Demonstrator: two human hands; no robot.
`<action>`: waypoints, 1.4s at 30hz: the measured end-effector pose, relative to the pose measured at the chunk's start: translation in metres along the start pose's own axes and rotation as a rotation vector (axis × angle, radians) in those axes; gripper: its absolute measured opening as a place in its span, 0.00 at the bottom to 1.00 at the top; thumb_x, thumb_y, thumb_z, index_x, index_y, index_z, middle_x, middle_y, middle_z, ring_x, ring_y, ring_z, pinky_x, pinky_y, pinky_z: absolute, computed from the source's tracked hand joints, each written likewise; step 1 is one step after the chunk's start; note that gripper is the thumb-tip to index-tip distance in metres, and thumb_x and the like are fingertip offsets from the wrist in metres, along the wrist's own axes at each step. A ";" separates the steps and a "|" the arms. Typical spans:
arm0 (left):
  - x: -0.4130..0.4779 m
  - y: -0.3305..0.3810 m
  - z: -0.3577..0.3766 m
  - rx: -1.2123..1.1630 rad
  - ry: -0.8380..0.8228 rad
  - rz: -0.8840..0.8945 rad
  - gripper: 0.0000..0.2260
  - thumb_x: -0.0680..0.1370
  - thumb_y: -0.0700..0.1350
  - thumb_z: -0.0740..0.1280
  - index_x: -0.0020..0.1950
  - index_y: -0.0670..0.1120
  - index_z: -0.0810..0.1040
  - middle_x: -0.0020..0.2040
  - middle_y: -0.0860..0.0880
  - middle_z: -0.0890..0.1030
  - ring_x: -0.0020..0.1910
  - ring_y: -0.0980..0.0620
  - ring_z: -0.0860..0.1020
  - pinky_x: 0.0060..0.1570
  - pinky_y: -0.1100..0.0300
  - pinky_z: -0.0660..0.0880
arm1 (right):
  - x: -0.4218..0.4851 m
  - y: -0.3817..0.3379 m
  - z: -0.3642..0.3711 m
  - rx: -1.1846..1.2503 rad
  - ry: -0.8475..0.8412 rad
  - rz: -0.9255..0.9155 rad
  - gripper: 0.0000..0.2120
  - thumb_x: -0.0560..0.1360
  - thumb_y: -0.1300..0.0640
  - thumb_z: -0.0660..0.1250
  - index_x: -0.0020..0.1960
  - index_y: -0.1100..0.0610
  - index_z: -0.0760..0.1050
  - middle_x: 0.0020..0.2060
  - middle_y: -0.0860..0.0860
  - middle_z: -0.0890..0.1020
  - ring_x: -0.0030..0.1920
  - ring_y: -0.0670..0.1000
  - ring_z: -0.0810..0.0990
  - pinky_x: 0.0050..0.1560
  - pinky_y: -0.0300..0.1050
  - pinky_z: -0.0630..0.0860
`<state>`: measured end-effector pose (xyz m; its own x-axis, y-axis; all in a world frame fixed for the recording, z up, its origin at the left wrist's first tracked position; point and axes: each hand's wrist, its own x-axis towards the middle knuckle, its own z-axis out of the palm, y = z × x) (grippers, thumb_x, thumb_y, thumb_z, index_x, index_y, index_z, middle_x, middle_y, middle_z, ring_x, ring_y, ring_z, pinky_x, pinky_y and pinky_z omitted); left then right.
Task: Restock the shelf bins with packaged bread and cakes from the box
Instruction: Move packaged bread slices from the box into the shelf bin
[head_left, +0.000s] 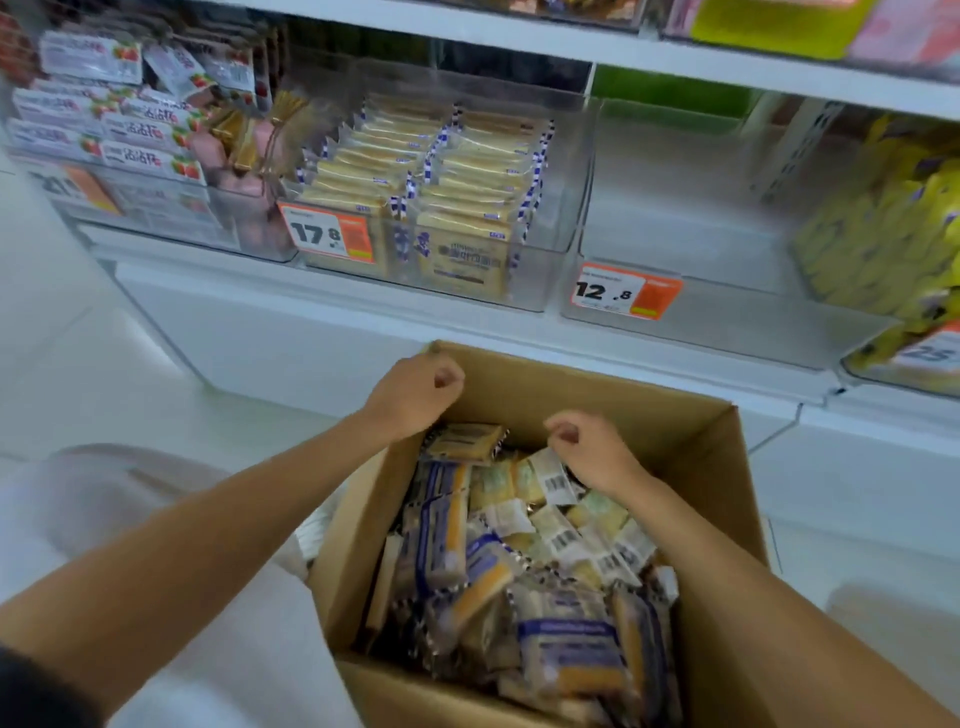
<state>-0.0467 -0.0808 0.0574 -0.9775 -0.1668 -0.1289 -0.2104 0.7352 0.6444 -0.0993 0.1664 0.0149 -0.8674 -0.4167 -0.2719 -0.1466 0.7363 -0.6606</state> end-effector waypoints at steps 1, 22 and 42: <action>-0.003 -0.013 0.005 -0.018 0.036 -0.054 0.08 0.80 0.47 0.65 0.57 0.51 0.80 0.56 0.50 0.82 0.55 0.52 0.79 0.59 0.55 0.75 | 0.002 0.017 0.009 0.049 -0.034 0.080 0.14 0.79 0.55 0.65 0.63 0.55 0.77 0.57 0.50 0.80 0.54 0.47 0.77 0.52 0.39 0.71; -0.010 -0.034 0.011 -0.236 0.207 -0.185 0.07 0.79 0.44 0.67 0.55 0.52 0.79 0.50 0.55 0.80 0.50 0.56 0.79 0.51 0.62 0.75 | 0.020 0.018 0.047 0.786 -0.073 0.360 0.12 0.73 0.70 0.68 0.53 0.59 0.72 0.47 0.59 0.83 0.44 0.55 0.82 0.52 0.54 0.79; -0.030 -0.059 -0.002 -0.992 0.077 -0.437 0.12 0.69 0.43 0.78 0.52 0.46 0.85 0.51 0.43 0.86 0.57 0.29 0.78 0.57 0.34 0.72 | 0.036 -0.002 0.154 0.388 -0.346 0.244 0.26 0.74 0.56 0.73 0.69 0.58 0.71 0.61 0.55 0.78 0.56 0.54 0.78 0.49 0.41 0.76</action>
<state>-0.0052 -0.1199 0.0247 -0.8096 -0.3517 -0.4699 -0.4022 -0.2507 0.8806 -0.0567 0.0683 -0.1015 -0.6383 -0.4574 -0.6191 0.2805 0.6107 -0.7405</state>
